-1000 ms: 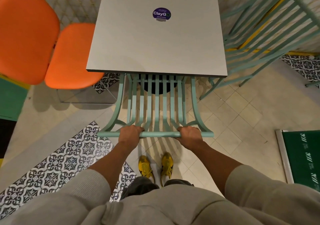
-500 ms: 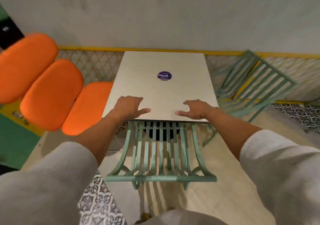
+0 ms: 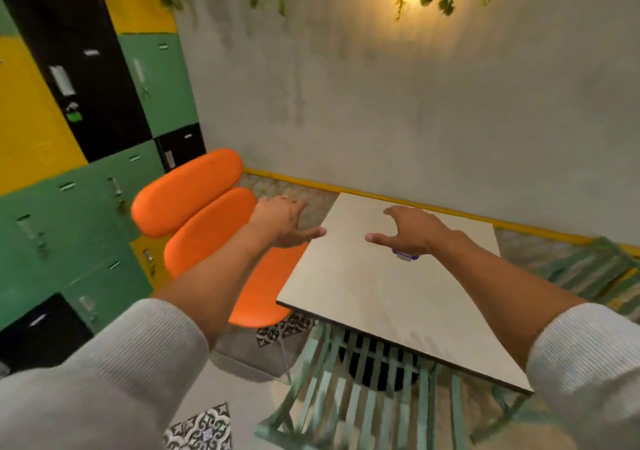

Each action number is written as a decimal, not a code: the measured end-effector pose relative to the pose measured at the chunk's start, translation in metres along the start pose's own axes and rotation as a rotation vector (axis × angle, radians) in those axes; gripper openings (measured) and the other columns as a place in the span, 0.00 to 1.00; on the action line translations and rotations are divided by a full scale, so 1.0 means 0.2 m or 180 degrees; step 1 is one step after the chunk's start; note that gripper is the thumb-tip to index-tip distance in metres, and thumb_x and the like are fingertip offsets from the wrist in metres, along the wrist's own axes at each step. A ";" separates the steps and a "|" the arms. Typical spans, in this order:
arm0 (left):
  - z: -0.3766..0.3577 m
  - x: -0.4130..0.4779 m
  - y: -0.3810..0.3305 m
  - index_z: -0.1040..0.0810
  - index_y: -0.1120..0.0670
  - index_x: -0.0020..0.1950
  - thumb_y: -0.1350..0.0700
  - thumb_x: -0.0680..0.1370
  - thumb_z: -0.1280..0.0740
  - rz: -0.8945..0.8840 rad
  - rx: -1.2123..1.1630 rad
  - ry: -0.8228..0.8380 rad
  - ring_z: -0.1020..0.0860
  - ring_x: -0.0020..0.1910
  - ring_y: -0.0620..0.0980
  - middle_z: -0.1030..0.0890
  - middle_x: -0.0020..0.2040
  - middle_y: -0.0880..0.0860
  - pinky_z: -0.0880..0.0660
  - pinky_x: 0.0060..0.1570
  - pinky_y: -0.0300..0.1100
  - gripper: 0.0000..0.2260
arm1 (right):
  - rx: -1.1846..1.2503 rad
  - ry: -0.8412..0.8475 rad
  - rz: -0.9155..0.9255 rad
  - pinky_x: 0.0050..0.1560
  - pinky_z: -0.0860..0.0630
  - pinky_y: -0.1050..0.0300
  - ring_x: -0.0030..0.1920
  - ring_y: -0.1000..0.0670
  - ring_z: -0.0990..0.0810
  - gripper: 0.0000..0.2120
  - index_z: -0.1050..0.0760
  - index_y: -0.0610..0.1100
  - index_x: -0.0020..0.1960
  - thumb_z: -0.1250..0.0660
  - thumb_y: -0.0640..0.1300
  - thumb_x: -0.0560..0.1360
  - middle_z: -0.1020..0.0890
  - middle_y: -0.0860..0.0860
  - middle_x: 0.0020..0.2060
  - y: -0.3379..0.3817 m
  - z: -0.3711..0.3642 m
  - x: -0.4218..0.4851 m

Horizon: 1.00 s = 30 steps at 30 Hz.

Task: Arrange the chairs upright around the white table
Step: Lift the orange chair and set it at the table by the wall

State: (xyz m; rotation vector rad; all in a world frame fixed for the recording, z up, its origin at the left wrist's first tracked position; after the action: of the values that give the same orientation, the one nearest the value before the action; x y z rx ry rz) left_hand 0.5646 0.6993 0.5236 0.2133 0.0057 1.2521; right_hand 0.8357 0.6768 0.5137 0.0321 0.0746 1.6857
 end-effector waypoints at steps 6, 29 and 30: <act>-0.20 -0.27 0.66 0.36 0.51 0.83 0.17 0.73 0.49 0.0629 -0.0025 0.0380 0.33 0.80 0.58 0.29 0.81 0.53 0.33 0.70 0.62 0.51 | -0.0081 0.0164 0.0583 0.76 0.26 0.37 0.81 0.40 0.29 0.57 0.39 0.46 0.87 0.40 0.84 0.73 0.33 0.47 0.85 0.59 -0.10 0.28; -0.80 -0.27 3.06 0.48 0.48 0.88 0.25 0.71 0.29 0.0608 -0.0305 0.1006 0.46 0.86 0.58 0.42 0.86 0.54 0.47 0.82 0.62 0.54 | -0.0069 0.0637 0.1245 0.69 0.21 0.38 0.73 0.35 0.22 0.52 0.36 0.43 0.85 0.38 0.80 0.76 0.23 0.40 0.76 2.88 -0.50 1.62; -0.81 -0.23 3.08 0.48 0.48 0.87 0.26 0.71 0.29 0.0557 -0.0319 0.0967 0.46 0.85 0.59 0.41 0.86 0.54 0.47 0.82 0.62 0.54 | -0.0068 0.0641 0.1226 0.69 0.21 0.37 0.73 0.35 0.22 0.52 0.36 0.43 0.85 0.38 0.80 0.76 0.22 0.40 0.76 2.90 -0.50 1.66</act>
State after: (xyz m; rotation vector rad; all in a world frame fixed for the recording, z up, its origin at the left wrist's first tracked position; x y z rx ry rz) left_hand -0.0493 0.8646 0.4601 -0.0661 0.1890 1.4454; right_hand 0.2168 0.9365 0.4457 -0.1484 0.2125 2.0709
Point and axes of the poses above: each hand's wrist, its own x-axis towards the middle knuckle, its own z-axis out of the back of the hand, y = z × x, the point moved 4 cm from there along x, towards the middle knuckle
